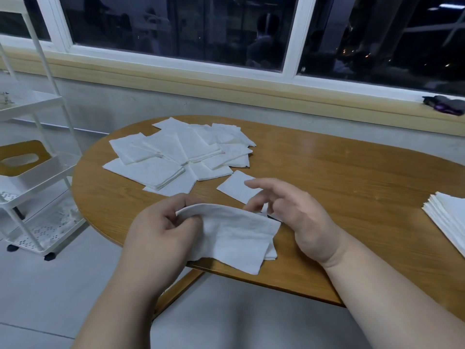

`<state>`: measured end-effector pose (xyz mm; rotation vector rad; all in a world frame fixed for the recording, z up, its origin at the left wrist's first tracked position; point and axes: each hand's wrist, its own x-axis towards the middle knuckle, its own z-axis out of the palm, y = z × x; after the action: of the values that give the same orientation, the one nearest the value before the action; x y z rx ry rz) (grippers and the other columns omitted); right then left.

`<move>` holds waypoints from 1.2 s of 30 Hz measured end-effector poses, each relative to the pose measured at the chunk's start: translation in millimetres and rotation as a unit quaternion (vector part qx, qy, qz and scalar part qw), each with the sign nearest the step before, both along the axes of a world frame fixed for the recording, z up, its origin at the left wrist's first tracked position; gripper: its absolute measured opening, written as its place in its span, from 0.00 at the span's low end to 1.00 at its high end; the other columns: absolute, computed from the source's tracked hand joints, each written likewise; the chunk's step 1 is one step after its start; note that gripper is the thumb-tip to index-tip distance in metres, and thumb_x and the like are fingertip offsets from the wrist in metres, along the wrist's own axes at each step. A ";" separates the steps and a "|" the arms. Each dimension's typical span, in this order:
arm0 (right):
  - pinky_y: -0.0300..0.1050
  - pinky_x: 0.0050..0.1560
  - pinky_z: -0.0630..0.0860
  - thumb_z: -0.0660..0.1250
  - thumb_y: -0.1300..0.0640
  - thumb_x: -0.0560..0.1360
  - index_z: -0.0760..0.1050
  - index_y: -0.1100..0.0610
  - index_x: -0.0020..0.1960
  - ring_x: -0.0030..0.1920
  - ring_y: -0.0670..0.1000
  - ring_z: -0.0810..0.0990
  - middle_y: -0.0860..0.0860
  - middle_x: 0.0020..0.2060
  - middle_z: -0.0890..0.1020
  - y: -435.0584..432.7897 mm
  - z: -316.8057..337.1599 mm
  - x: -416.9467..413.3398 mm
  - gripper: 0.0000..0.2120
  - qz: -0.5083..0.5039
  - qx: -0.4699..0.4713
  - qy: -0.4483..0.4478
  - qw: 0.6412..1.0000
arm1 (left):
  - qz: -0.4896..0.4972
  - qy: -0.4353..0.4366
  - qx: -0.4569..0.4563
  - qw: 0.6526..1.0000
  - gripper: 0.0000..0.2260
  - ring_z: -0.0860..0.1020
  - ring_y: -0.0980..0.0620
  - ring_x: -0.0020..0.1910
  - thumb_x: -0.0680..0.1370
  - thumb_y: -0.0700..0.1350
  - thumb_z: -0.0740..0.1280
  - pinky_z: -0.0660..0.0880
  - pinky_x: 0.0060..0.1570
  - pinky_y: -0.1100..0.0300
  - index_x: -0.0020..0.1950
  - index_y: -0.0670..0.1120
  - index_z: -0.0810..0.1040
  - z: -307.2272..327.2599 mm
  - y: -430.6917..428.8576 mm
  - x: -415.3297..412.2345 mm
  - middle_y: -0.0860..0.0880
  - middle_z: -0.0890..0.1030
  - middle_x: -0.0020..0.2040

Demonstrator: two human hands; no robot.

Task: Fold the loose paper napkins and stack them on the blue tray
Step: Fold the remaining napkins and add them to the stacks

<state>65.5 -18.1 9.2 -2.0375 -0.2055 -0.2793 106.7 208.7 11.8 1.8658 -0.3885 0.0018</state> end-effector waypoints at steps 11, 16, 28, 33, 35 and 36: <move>0.53 0.59 0.78 0.71 0.58 0.76 0.73 0.34 0.67 0.56 0.54 0.83 0.48 0.55 0.85 7.0 -2.3 0.7 0.26 -0.008 0.028 0.021 0.999 | -0.003 0.054 0.002 0.999 0.23 0.79 0.59 0.35 0.75 0.47 0.71 0.75 0.38 0.57 0.62 0.73 0.73 -2.3 9.5 8.3 0.60 0.80 0.36; 0.25 0.50 0.70 0.70 0.58 0.78 0.82 0.40 0.51 0.52 0.32 0.80 0.32 0.47 0.84 5.8 0.5 1.8 0.12 -0.072 -0.051 0.047 0.995 | -0.015 0.014 0.081 0.997 0.29 0.74 0.63 0.36 0.78 0.51 0.67 0.67 0.34 0.67 0.67 0.80 0.59 -0.4 10.4 7.3 0.62 0.76 0.34; 0.25 0.40 0.69 0.71 0.54 0.77 0.85 0.44 0.49 0.38 0.34 0.78 0.35 0.36 0.83 -1.0 -3.2 5.3 0.06 -0.116 -0.124 0.095 0.981 | -0.027 -0.055 0.172 0.983 0.09 0.75 0.64 0.47 0.78 0.51 0.68 0.68 0.38 0.69 0.51 0.66 0.82 -20.9 13.6 20.8 0.63 0.80 0.43; 0.32 0.48 0.74 0.69 0.50 0.77 0.84 0.43 0.50 0.46 0.35 0.78 0.32 0.41 0.82 0.8 -5.8 6.9 0.06 -0.113 -0.211 0.107 0.965 | 0.011 -0.096 0.228 0.969 0.05 0.72 0.64 0.48 0.77 0.53 0.69 0.67 0.46 0.61 0.49 0.61 0.84 -26.5 10.7 23.6 0.68 0.76 0.46; 0.38 0.50 0.75 0.68 0.48 0.77 0.84 0.42 0.50 0.46 0.37 0.78 0.34 0.41 0.81 1.4 -5.3 7.4 0.07 -0.106 -0.257 0.104 0.955 | 0.028 -0.118 0.249 0.961 0.05 0.69 0.62 0.49 0.76 0.53 0.70 0.68 0.50 0.57 0.50 0.61 0.84 -28.3 11.0 23.1 0.62 0.75 0.43; 0.40 0.49 0.75 0.68 0.48 0.77 0.83 0.42 0.50 0.46 0.37 0.78 0.35 0.42 0.80 1.7 -5.3 7.7 0.06 -0.104 -0.270 0.103 0.952 | 0.037 -0.128 0.250 0.959 0.06 0.68 0.61 0.49 0.76 0.53 0.70 0.68 0.52 0.55 0.51 0.61 0.84 -28.9 11.2 22.7 0.62 0.74 0.43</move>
<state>73.1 -16.5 3.9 -2.6210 0.0755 -0.1448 129.4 219.9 -17.0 2.3905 -0.5328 0.2164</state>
